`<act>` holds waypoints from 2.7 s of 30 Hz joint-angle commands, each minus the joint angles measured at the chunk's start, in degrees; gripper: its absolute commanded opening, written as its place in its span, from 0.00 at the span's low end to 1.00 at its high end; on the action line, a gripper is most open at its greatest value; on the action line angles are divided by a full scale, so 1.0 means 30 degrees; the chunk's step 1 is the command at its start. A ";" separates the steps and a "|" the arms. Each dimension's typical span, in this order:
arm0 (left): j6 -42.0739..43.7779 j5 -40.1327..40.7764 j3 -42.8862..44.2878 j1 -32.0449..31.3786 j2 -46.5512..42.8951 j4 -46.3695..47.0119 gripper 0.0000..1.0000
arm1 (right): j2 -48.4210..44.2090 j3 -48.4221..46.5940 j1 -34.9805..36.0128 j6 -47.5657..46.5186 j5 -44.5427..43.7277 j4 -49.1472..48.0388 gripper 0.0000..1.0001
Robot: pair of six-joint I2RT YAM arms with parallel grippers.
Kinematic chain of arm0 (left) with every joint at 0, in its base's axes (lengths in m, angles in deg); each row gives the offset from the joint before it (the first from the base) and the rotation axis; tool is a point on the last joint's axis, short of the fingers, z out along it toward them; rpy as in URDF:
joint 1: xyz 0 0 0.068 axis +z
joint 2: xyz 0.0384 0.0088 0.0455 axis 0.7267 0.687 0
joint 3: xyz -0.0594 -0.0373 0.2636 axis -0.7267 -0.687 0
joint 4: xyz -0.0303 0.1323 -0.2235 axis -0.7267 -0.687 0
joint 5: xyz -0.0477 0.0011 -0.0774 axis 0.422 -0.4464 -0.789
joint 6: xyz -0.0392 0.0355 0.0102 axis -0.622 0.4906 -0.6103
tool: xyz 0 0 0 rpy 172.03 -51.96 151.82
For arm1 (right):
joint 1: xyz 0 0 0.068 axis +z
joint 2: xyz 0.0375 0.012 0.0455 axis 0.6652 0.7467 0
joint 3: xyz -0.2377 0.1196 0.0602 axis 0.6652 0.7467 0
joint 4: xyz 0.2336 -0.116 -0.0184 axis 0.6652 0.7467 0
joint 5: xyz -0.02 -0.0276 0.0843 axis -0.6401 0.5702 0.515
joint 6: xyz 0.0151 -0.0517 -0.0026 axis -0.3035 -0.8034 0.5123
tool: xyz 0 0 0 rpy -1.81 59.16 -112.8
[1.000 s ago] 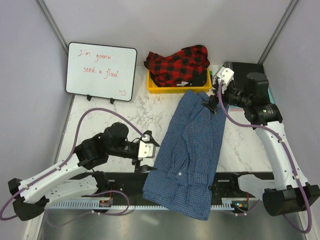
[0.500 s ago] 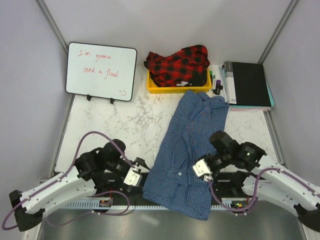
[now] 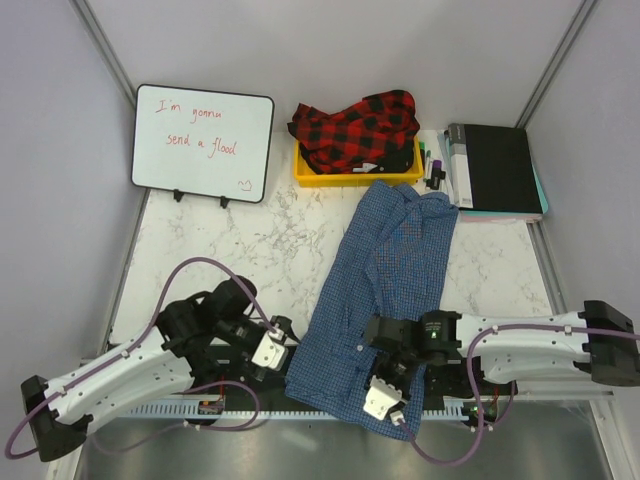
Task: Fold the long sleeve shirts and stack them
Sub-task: Fold the shirt
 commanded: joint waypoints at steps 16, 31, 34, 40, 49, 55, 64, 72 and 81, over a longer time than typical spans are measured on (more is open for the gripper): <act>0.1285 -0.0179 -0.0622 0.0078 -0.0841 0.0023 0.81 | 0.3143 -0.1563 0.0202 -0.1402 -0.0850 -0.0374 0.06; 0.1958 -0.0384 -0.0652 0.0078 -0.0461 -0.0093 0.82 | 0.5014 -0.3269 0.0701 -0.0169 -0.1903 -0.2186 0.00; 0.3506 -0.0413 -0.0447 0.0078 0.0035 -0.1258 0.82 | 0.5252 -0.1804 0.0700 0.0149 -0.2725 -0.3915 0.30; 0.7990 -0.0823 0.0605 0.0078 0.2693 -0.3462 0.81 | 0.2589 -0.1300 0.1111 0.2290 -0.4334 -0.4802 0.73; 1.4200 -0.1263 0.2220 0.0108 0.7303 -0.6277 0.73 | -0.0786 -0.2680 0.3773 0.1644 -0.1759 0.2266 0.58; 1.6021 -0.1001 0.1604 -0.0593 0.7566 -0.6043 0.69 | -0.0197 -0.1685 0.6761 0.3257 -0.1787 0.0858 0.57; 1.5933 0.0816 0.1137 -0.3201 0.9091 -0.5866 0.68 | 0.0267 -0.0481 0.8113 0.3873 -0.2345 -0.0050 0.63; 1.5553 0.1257 -0.0154 -0.3789 0.8738 -0.3729 0.68 | 0.1002 0.0045 0.8200 0.4605 -0.2901 -0.1691 0.51; 1.6930 0.2194 -0.1178 -0.3818 0.9531 -0.2587 0.62 | 0.2085 -0.0159 0.8200 0.4576 -0.3019 -0.1955 0.52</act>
